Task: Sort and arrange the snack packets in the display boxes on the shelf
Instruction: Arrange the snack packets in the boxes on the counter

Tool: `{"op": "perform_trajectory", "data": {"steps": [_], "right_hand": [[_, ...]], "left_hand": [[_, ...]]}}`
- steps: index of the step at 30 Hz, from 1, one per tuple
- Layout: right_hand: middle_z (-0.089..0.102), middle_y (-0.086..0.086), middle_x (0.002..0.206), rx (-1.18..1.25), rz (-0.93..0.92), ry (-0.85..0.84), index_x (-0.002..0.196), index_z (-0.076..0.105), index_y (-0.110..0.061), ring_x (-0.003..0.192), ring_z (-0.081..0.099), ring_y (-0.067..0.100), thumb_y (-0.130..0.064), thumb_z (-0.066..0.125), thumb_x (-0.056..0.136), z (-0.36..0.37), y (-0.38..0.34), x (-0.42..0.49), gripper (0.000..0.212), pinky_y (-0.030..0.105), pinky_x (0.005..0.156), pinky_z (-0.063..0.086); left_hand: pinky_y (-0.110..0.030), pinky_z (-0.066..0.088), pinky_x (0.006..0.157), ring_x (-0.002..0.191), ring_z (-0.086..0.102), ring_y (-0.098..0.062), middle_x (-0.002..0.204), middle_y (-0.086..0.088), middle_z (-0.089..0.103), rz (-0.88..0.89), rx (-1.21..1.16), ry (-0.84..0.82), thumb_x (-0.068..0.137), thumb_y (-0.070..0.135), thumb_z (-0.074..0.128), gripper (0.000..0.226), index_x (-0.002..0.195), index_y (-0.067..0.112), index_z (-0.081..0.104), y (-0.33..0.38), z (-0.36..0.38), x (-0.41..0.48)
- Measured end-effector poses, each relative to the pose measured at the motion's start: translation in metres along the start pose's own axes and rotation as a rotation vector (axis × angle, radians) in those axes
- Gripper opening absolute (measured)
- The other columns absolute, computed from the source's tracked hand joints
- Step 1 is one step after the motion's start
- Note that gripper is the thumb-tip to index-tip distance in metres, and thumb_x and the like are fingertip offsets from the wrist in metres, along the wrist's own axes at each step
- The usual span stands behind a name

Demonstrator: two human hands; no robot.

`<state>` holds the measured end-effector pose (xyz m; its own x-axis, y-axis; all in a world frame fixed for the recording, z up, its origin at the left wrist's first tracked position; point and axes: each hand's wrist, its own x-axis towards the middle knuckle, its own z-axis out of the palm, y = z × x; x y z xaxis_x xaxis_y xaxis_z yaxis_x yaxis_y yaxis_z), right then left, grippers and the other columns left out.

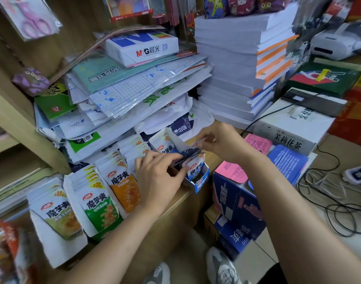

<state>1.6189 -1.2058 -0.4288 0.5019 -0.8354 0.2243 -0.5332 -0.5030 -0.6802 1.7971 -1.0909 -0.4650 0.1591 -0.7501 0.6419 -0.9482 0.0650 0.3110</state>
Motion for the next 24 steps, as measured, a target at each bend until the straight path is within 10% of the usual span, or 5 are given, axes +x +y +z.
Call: {"op": "perform_trajectory", "data": {"steps": [4,11,16,24], "right_hand": [[0.073,0.006,0.088,-0.018,0.014,-0.183,0.099,0.076,-0.015,0.080,0.061,0.017,-0.018,0.062,0.098,0.014,0.000,0.002,0.014,0.027,0.068,0.047],[0.066,-0.001,0.122,0.305,0.193,-0.081,0.132,0.062,-0.022,0.104,0.065,0.017,-0.015,0.053,0.099,0.008,0.006,-0.009,0.035,0.041,0.091,0.058],[0.058,0.001,0.134,0.090,0.225,-0.205,0.149,0.039,-0.022,0.107,0.062,0.017,-0.022,0.077,0.082,0.031,0.001,-0.022,0.077,0.035,0.091,0.055],[0.044,-0.001,0.146,-0.125,0.147,-0.105,0.153,0.025,-0.026,0.127,0.052,0.024,-0.034,0.087,0.070,0.070,0.002,-0.021,0.104,0.040,0.103,0.048]], "left_hand": [[-0.031,0.031,0.083,0.105,0.054,-0.014,0.109,0.012,0.069,-0.038,0.051,-0.101,0.072,0.055,0.082,0.054,0.116,0.030,0.067,-0.004,0.001,0.005],[-0.035,0.028,0.081,0.084,0.034,-0.003,0.079,0.007,0.068,-0.022,0.065,-0.123,0.080,0.044,0.080,0.017,0.092,0.033,0.078,-0.008,0.002,0.022],[-0.028,0.019,0.078,0.099,0.051,-0.026,0.087,0.004,0.063,-0.082,0.206,-0.292,0.088,0.055,0.063,0.020,0.096,0.041,0.074,-0.016,0.005,0.043],[-0.035,0.032,0.090,0.084,0.056,-0.015,0.074,0.008,0.068,-0.121,0.245,-0.196,0.090,0.037,0.066,0.012,0.091,0.032,0.077,-0.027,0.001,0.063]]}}
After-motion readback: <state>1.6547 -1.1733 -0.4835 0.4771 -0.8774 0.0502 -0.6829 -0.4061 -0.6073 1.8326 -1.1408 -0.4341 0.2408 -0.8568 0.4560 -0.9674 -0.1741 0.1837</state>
